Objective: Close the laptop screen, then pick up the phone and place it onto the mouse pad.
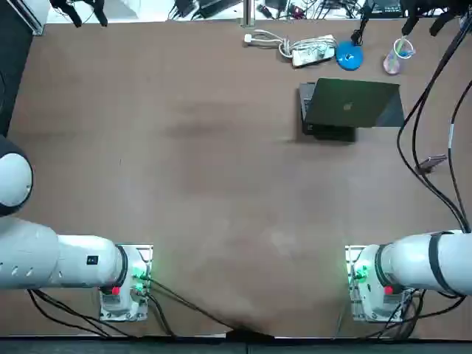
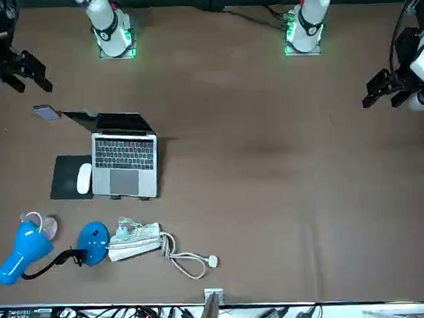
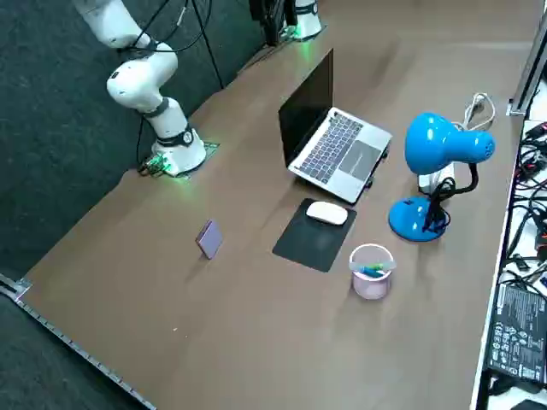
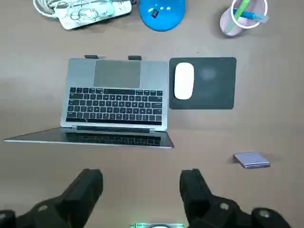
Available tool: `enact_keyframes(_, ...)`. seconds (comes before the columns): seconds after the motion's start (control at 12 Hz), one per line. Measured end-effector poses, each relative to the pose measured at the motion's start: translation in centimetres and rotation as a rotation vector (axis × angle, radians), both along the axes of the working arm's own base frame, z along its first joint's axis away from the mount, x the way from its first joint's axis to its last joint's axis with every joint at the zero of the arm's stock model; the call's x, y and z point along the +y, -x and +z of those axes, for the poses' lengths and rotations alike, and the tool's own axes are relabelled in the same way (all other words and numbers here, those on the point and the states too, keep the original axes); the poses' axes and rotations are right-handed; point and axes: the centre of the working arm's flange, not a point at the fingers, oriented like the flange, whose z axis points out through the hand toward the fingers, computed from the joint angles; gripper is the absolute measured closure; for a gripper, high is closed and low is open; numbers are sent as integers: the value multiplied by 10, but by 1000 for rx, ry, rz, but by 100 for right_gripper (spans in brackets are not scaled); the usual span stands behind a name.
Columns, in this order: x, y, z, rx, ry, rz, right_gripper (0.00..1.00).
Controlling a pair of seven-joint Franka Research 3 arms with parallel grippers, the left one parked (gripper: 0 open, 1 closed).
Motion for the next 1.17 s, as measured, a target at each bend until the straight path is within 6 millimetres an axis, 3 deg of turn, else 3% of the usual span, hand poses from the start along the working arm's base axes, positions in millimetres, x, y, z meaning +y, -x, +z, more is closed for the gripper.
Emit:
enact_keyframes(0.5,3,-2,-4,11,-1,5,0)
enact_keyframes(0.83,22,-4,-23,79,5,17,1)
enact_keyframes(0.92,25,-5,-29,90,6,21,9)
enact_keyframes(1.17,44,-2,-51,133,11,52,50)
